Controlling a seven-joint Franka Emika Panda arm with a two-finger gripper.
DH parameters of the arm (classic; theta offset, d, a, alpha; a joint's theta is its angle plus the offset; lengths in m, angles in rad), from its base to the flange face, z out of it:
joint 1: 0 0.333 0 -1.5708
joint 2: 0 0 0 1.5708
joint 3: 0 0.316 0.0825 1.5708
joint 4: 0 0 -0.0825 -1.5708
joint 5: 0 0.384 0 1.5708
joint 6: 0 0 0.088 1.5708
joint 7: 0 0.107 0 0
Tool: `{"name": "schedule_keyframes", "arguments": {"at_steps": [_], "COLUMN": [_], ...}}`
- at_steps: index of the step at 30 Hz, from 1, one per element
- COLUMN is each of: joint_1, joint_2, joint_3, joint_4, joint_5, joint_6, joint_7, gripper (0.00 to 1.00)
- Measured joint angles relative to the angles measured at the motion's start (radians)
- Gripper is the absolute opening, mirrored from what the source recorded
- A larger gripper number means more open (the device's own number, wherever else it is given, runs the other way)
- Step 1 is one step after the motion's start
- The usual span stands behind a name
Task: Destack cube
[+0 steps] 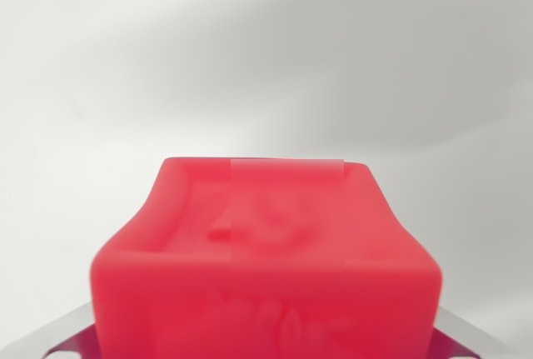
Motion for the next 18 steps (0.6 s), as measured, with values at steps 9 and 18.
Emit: {"name": "schedule_keyframes", "arguments": {"at_steps": [9,18], "joint_1": [0.021,0.032], "joint_2": [0.021,0.060], "joint_3": [0.004,0.006], "joint_4": [0.015,0.027], "joint_5": [0.000,0.001], "joint_6": [0.006,0.035], "joint_7": [0.007,0.009], "gripper": [0.00,0.00]}}
